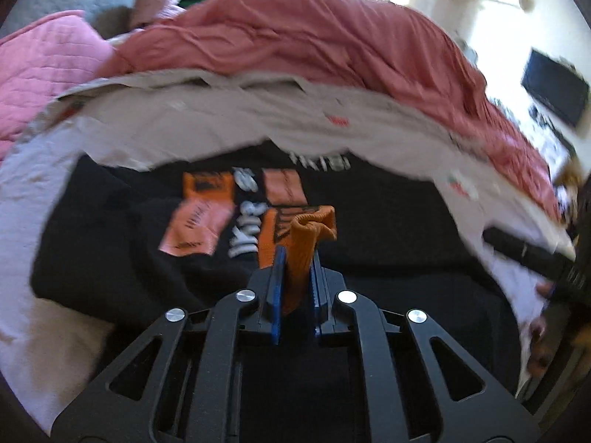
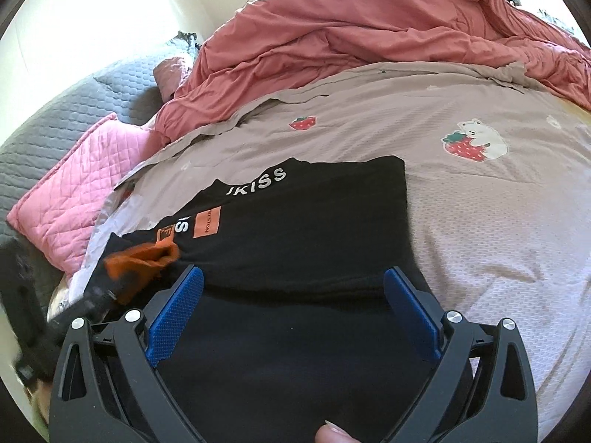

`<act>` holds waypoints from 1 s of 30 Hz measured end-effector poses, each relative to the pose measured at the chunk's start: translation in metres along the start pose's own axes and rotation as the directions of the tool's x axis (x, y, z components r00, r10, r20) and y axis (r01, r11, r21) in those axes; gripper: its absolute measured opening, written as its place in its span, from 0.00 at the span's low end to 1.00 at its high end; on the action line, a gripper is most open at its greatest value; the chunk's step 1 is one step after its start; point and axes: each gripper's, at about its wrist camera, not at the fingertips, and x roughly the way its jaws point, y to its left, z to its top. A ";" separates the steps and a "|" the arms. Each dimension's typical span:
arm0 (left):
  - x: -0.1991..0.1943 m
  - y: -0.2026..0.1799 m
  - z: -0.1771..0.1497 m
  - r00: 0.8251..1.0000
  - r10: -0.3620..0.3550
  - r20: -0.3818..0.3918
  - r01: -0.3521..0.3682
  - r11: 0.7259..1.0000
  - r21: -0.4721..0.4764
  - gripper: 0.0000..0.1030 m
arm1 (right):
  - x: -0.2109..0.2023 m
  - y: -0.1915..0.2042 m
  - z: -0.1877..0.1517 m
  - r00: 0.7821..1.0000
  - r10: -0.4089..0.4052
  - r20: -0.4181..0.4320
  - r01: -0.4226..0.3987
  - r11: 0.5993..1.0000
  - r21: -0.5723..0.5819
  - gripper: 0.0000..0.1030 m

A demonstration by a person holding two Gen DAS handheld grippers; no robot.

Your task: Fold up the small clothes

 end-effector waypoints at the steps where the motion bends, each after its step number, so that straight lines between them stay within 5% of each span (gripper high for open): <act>1: 0.003 -0.001 -0.005 1.000 -0.003 -0.015 0.004 1.000 0.013 0.09 | 0.001 -0.001 0.000 1.000 0.005 -0.004 -0.005 1.000 0.004 0.95; 6: 0.008 -0.010 -0.023 0.995 -0.078 -0.065 0.081 0.995 0.053 0.20 | 0.013 0.004 -0.003 0.997 0.063 -0.052 -0.060 0.997 0.044 0.95; 12: -0.011 -0.002 -0.027 0.992 -0.126 -0.032 0.127 0.992 0.018 0.39 | 0.038 0.038 -0.007 0.977 0.156 -0.145 -0.151 0.988 0.041 0.95; 20: -0.041 0.037 -0.022 0.996 0.067 0.063 -0.067 0.998 -0.013 0.57 | 0.087 0.086 -0.016 0.930 0.228 -0.288 -0.223 0.974 0.052 0.94; 26: -0.052 0.060 -0.014 0.981 0.149 0.127 -0.142 0.988 -0.065 0.68 | 0.105 0.106 -0.021 0.937 0.195 -0.291 -0.200 0.980 0.016 0.56; 30: -0.060 0.079 -0.012 0.971 0.177 0.163 -0.157 0.979 -0.130 0.71 | 0.105 0.120 -0.024 0.938 0.199 -0.284 -0.225 0.972 -0.061 0.13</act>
